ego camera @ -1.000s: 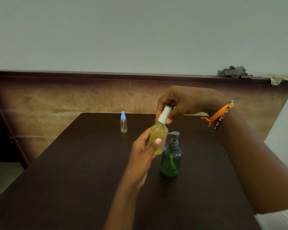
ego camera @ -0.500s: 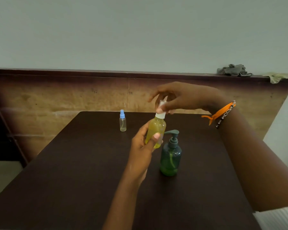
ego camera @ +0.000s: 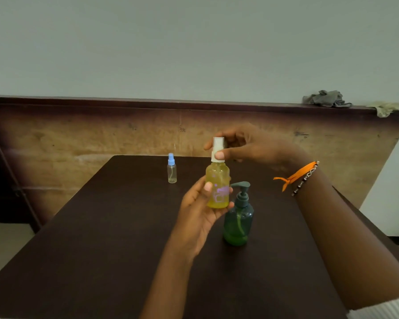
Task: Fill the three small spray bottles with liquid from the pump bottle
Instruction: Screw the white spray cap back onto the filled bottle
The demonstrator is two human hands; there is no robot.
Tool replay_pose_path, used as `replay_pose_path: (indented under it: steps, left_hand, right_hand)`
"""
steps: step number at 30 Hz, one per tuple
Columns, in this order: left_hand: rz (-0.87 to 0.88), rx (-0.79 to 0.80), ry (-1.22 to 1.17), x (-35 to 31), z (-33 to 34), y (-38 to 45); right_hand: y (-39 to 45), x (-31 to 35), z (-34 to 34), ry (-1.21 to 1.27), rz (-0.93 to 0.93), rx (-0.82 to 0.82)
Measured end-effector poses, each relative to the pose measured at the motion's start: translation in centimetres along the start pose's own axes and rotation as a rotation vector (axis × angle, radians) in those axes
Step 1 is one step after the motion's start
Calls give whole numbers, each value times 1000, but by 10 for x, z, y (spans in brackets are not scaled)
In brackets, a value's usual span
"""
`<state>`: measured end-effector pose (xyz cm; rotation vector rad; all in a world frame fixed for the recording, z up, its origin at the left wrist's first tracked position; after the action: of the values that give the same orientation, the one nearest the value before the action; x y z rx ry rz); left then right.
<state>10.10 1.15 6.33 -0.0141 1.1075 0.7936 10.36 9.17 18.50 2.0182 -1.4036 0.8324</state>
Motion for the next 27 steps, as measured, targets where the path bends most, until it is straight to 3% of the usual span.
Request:
replay_pose_path:
  steps: [4, 7, 9, 11, 13, 18, 21, 23, 27]
  left_hand:
    - [-46, 128, -146, -3, 5, -1]
    - [27, -76, 162, -12, -11, 5]
    - [163, -257, 483, -23, -21, 3]
    - [242, -331, 625, -26, -19, -1]
    - [194, -302, 474, -20, -16, -2]
    - [-137, 59, -219, -2, 11, 1]
    - [-121, 216, -344, -10, 23, 2]
    - [-95, 134, -138, -11, 16, 5]
    - [30, -148, 608, -24, -10, 12]
  right_hand:
    - [1, -21, 21, 305, -35, 63]
    - [1, -34, 17, 339, 51, -164]
    - [1, -40, 15, 152, 144, -337]
    - [-2, -39, 15, 32, 198, -493]
    - [-5, -33, 14, 58, 180, -546]
    - [-4, -24, 28, 505, -11, -78]
    - [-5, -22, 32, 685, -122, -14]
    - [-5, -28, 32, 664, -73, -88]
    - [-2, -42, 24, 461, 83, -369]
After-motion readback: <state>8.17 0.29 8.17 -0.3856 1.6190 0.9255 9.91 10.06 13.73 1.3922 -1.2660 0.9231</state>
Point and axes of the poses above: each hand's wrist, its own y-axis towards the middle knuckle, its own z-axis out of the palm, x = y × z, the point moved 9 cm from there along y, towards the middle knuckle, and after that the axes turned 12 degrees about x, right-handed, at the moved point
